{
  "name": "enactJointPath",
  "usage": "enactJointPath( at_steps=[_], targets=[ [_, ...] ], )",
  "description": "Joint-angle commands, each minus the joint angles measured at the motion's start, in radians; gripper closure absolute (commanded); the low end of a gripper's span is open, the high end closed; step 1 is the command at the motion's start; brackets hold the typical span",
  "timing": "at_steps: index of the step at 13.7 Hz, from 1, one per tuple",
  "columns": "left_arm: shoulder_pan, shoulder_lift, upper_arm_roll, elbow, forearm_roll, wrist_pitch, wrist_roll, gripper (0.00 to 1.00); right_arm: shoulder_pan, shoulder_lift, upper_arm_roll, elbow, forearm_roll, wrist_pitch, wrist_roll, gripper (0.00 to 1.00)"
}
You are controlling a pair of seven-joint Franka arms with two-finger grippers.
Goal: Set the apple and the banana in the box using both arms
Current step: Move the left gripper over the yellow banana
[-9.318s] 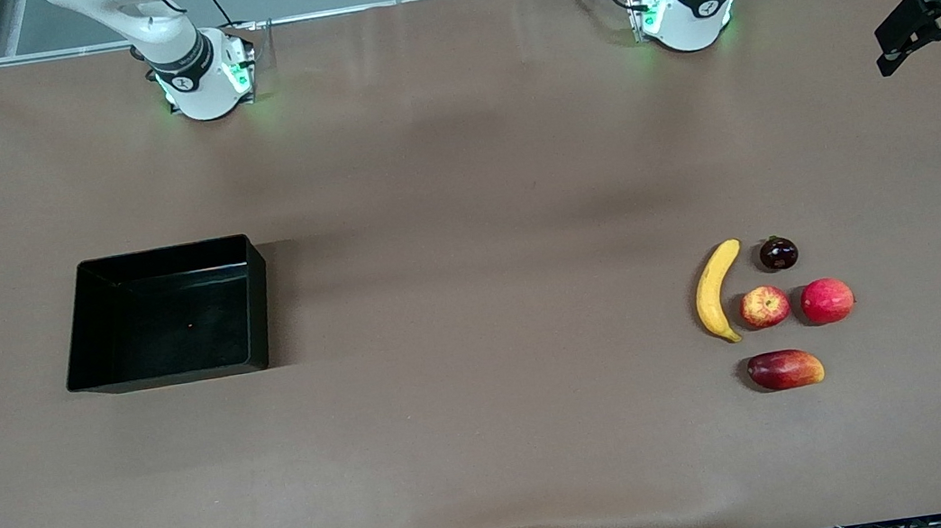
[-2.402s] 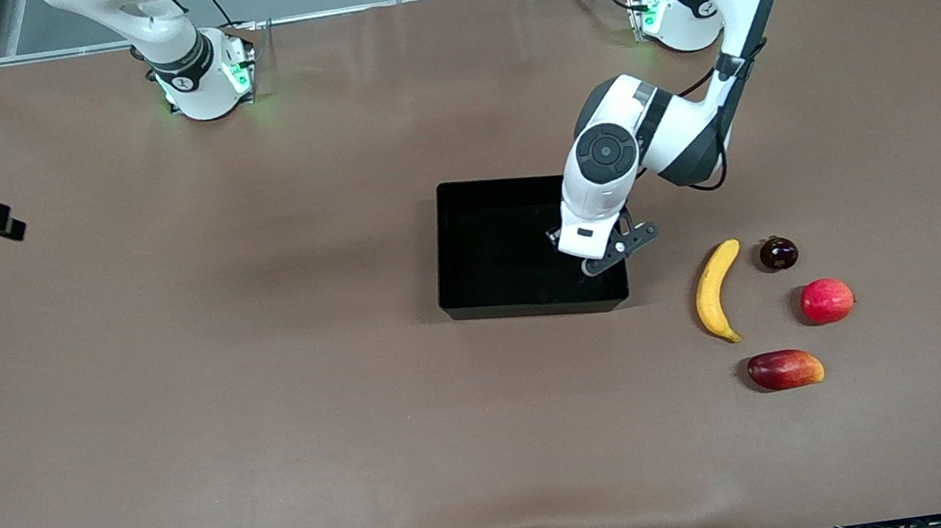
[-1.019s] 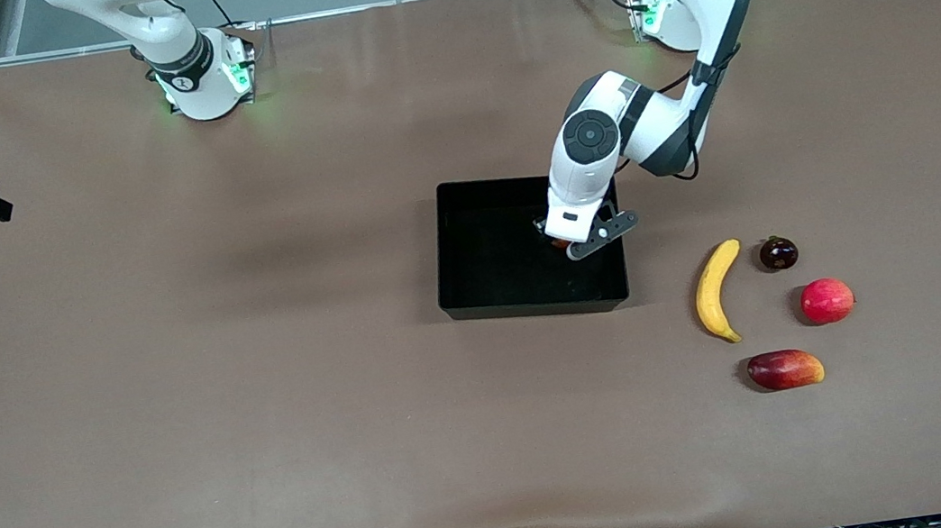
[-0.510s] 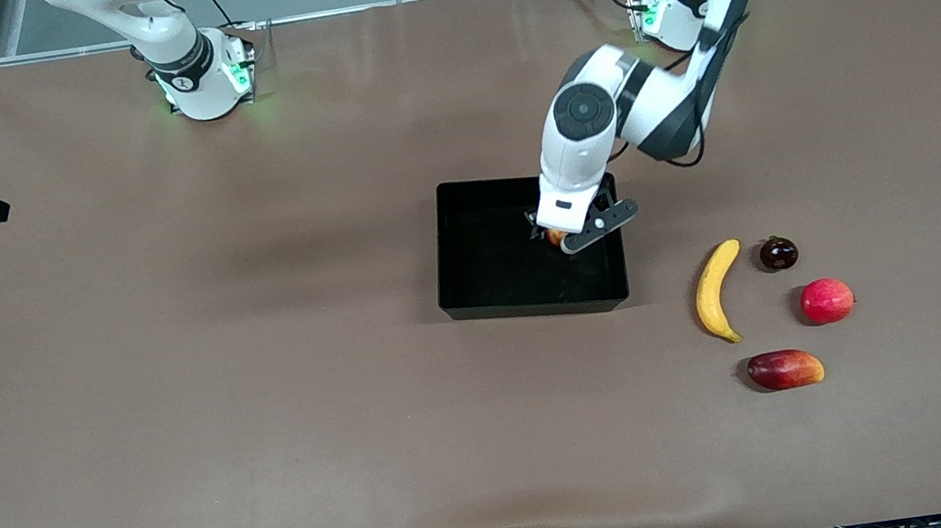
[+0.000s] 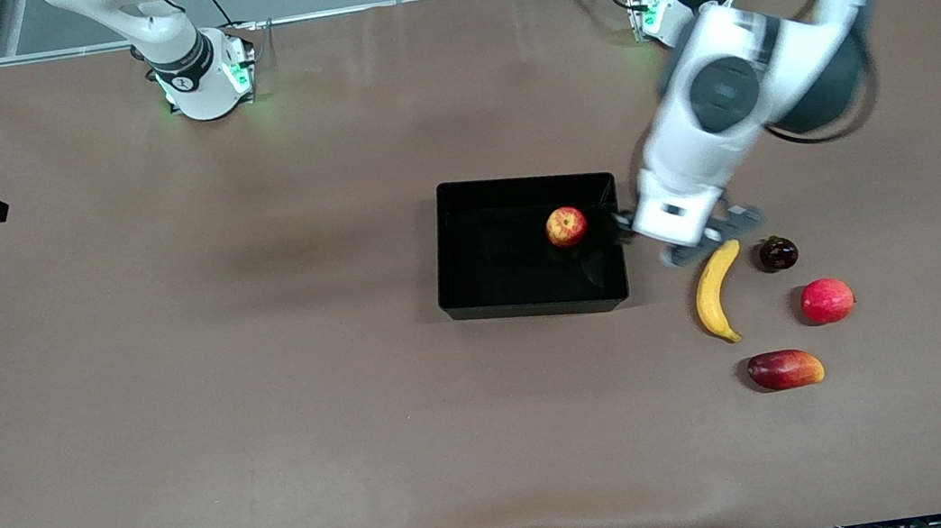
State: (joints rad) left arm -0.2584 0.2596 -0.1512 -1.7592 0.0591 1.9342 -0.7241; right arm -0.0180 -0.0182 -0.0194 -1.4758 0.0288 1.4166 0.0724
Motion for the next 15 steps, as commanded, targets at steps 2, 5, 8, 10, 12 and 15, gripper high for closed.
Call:
enactJointPath(
  at_steps=[2, 5, 8, 10, 12, 15],
  targets=[
    [0.102, 0.067, -0.008, -0.013, 0.008, 0.023, 0.254, 0.0, -0.016, -0.008, 0.009, -0.001, 0.003, 0.001, -0.014, 0.0],
    [0.137, 0.174, -0.008, -0.008, 0.076, 0.1, 0.429, 0.0, -0.016, -0.008, 0.009, -0.001, 0.003, -0.001, -0.014, 0.0],
    [0.149, 0.271, -0.007, -0.009, 0.111, 0.23, 0.524, 0.0, -0.017, -0.005, 0.007, -0.001, 0.003, -0.001, -0.014, 0.0],
    [0.165, 0.308, -0.005, -0.008, 0.11, 0.282, 0.618, 0.0, -0.02, -0.003, 0.007, -0.001, 0.003, -0.001, -0.014, 0.0],
    [0.183, 0.345, -0.005, -0.012, 0.111, 0.337, 0.667, 0.06, -0.025, -0.003, 0.007, -0.001, 0.003, -0.001, -0.014, 0.0],
    [0.182, 0.385, -0.005, -0.017, 0.111, 0.374, 0.669, 0.22, -0.025, -0.003, 0.007, -0.001, 0.005, -0.001, -0.014, 0.0]
  ],
)
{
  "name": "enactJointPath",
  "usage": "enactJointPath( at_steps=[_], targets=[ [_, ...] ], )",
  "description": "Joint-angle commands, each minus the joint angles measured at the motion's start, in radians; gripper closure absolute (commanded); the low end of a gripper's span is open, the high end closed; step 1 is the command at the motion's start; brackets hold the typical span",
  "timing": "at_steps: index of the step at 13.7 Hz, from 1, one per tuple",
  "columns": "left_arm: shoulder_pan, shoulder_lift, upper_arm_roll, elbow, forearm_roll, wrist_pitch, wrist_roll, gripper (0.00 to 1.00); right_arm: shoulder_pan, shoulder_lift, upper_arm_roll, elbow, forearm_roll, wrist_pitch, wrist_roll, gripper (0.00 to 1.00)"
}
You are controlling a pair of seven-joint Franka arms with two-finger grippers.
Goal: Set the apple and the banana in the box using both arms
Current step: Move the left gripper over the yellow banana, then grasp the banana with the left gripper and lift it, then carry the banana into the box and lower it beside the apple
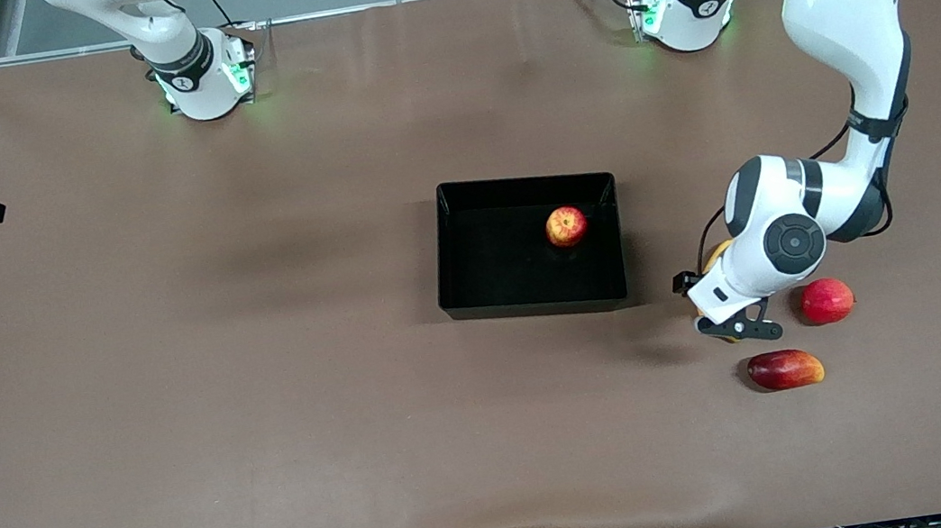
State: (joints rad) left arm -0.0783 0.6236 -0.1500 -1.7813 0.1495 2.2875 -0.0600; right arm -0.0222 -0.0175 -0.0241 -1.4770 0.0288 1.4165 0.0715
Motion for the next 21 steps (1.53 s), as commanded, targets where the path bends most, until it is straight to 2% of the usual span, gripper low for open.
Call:
enactJointPath(
  at_steps=[1, 2, 3, 4, 8, 12, 15, 21],
  targets=[
    [0.0, 0.025, -0.006, -0.001, 0.019, 0.023, 0.005, 0.37, -0.021, -0.004, 0.012, 0.001, 0.005, -0.001, -0.013, 0.0],
    [0.002, 0.027, -0.006, -0.003, 0.019, 0.024, 0.0, 0.51, -0.021, -0.004, 0.012, 0.0, 0.005, -0.001, -0.013, 0.0],
    [0.0, 0.027, -0.006, -0.013, 0.019, 0.024, 0.0, 0.73, -0.021, -0.004, 0.012, 0.0, 0.005, -0.001, -0.013, 0.0],
    [-0.003, 0.021, -0.005, -0.016, 0.019, 0.02, -0.01, 1.0, -0.022, -0.004, 0.012, 0.0, 0.005, -0.002, -0.013, 0.0],
    [-0.014, -0.06, -0.02, -0.003, 0.015, -0.075, -0.043, 1.0, -0.021, -0.002, 0.012, 0.0, 0.005, -0.002, -0.015, 0.0],
    [-0.017, -0.151, -0.14, 0.031, 0.002, -0.181, -0.173, 1.0, -0.021, -0.002, 0.012, 0.001, 0.003, -0.001, -0.015, 0.0],
    [-0.043, -0.144, -0.244, 0.133, 0.005, -0.272, -0.318, 1.0, -0.021, -0.002, 0.012, 0.001, 0.005, -0.001, -0.015, 0.0],
    [-0.28, -0.01, -0.249, 0.284, 0.008, -0.28, -0.659, 1.0, -0.022, -0.002, 0.012, 0.001, 0.005, -0.001, -0.015, 0.0]
  ],
)
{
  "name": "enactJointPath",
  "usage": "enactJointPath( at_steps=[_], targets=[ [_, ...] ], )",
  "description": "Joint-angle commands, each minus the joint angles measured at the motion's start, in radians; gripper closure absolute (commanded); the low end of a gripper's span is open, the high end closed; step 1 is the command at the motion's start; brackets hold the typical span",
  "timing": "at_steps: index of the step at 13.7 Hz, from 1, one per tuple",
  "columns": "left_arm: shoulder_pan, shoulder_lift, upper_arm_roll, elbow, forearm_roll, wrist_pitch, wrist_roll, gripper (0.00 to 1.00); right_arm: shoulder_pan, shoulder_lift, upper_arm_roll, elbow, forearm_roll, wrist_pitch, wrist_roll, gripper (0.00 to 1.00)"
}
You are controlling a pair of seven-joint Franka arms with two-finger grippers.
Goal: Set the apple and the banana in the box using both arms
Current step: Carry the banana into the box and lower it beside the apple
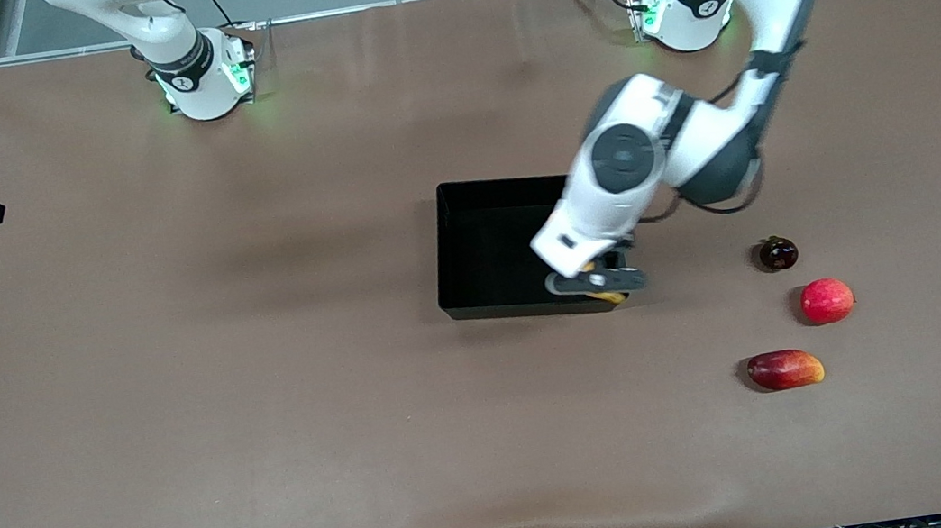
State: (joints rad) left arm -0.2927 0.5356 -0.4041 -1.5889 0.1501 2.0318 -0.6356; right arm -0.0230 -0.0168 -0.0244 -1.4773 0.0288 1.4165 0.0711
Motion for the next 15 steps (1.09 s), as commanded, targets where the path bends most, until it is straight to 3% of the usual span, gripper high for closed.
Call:
enactJointPath(
  at_steps=[1, 15],
  targets=[
    [-0.086, 0.096, 0.005, 0.098, 0.011, -0.016, -0.116, 1.0, -0.021, -0.003, 0.012, 0.002, 0.005, -0.001, -0.014, 0.0],
    [-0.192, 0.273, 0.025, 0.099, 0.065, 0.232, -0.162, 1.0, -0.021, -0.003, 0.012, 0.002, 0.005, -0.001, -0.014, 0.0]
  ],
)
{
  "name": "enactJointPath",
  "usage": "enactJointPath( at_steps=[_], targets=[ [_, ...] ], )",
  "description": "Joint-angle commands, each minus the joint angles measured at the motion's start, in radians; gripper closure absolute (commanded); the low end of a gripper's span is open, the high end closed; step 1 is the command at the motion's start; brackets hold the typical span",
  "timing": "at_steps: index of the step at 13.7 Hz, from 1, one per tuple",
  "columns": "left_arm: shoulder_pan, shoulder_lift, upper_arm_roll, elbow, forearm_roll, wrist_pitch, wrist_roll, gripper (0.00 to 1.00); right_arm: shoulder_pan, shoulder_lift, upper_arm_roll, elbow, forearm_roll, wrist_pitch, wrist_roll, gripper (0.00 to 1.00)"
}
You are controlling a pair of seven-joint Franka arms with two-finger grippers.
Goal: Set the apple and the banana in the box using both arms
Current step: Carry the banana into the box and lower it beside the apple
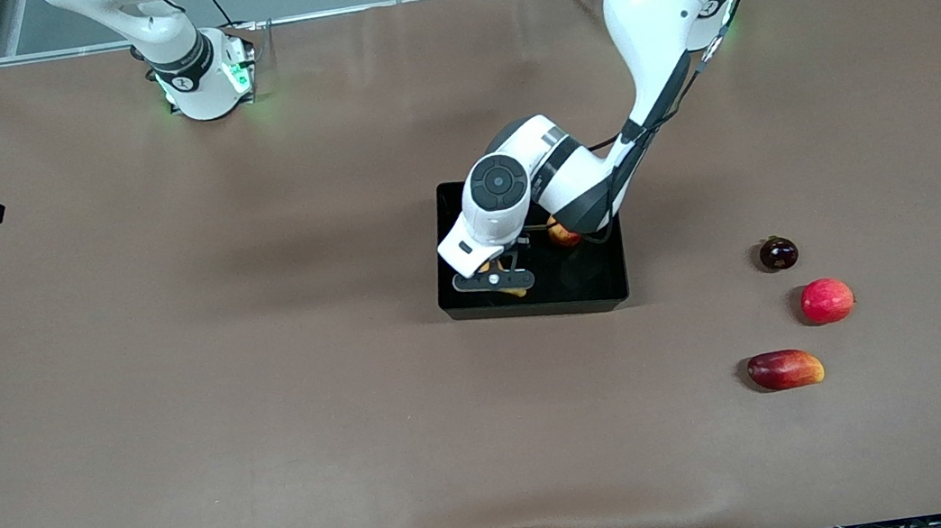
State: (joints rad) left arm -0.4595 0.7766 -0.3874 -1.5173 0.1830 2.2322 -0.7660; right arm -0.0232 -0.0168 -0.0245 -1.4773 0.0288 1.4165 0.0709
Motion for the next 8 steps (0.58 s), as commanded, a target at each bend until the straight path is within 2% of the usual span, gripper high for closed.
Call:
enactJointPath(
  at_steps=[1, 5, 8],
  targets=[
    [-0.028, 0.039, 0.016, 0.026, 0.032, 0.049, -0.032, 1.0, -0.021, -0.002, 0.012, 0.002, 0.005, -0.001, -0.014, 0.0],
    [-0.064, 0.078, 0.062, 0.025, 0.033, 0.076, -0.03, 1.0, -0.021, -0.003, 0.012, 0.002, 0.005, -0.001, -0.014, 0.0],
    [-0.064, 0.09, 0.065, 0.026, 0.033, 0.078, -0.029, 0.99, -0.021, -0.002, 0.012, 0.002, 0.005, -0.001, -0.014, 0.0]
  ],
)
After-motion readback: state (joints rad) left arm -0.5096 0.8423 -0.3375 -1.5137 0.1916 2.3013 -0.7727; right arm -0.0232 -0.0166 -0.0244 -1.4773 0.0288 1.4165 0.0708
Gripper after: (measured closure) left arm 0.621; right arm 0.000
